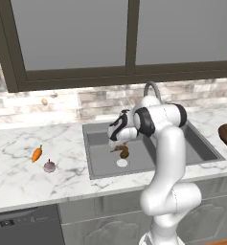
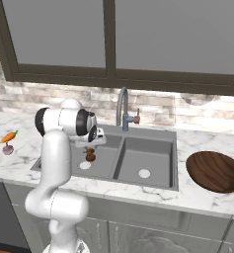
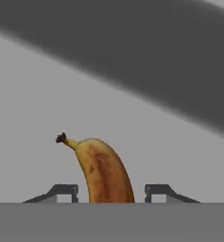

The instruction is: There is a mixed pile of frozen fruits and vegetables on the counter. Locate all the frozen vegetables and place the items in a bowl on the counter. Take all the frozen fruits and defrost them in a running sink.

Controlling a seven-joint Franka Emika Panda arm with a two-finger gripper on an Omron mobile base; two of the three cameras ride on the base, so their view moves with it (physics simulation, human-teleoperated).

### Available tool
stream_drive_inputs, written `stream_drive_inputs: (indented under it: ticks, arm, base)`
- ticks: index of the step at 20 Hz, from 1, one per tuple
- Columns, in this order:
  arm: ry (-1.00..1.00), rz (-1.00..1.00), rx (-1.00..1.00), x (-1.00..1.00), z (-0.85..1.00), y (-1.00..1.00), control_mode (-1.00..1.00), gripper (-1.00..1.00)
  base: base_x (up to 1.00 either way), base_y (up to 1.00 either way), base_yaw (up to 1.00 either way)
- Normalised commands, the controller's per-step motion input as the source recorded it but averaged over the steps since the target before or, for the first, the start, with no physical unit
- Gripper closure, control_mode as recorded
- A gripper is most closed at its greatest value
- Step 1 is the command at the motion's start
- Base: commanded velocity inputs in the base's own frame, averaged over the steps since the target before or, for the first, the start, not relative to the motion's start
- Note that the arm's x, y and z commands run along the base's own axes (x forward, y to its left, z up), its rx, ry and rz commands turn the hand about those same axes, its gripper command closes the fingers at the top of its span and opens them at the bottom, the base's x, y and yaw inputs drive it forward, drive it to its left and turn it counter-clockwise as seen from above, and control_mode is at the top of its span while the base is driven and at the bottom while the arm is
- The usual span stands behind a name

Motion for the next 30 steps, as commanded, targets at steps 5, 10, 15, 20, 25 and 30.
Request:
stream_drive_inputs:
  ticks: [5, 10, 15, 20, 25, 30]
  arm:
    - [0.0, -0.01, 0.0, 0.0, -0.05, 0.0, -1.0, -1.0]
    - [-0.05, 0.0, 0.0, 0.0, 0.03, 0.0, -1.0, -1.0]
    - [-0.08, 0.0, 0.0, -0.15, 0.36, 0.0, -1.0, -1.0]
    - [-0.08, 0.0, 0.0, -0.27, 0.43, 0.0, -1.0, -1.0]
    - [-0.11, 0.0, 0.0, -0.36, 0.5, 0.01, -1.0, -1.0]
    - [-0.11, 0.0, 0.0, -0.38, 0.54, 0.05, -1.0, -1.0]
  base:
    - [0.0, 0.0, 0.0]
    - [0.0, 0.0, 0.0]
    - [0.0, 0.0, 0.0]
    - [0.0, 0.0, 0.0]
    - [0.0, 0.0, 0.0]
    - [0.0, 0.0, 0.0]
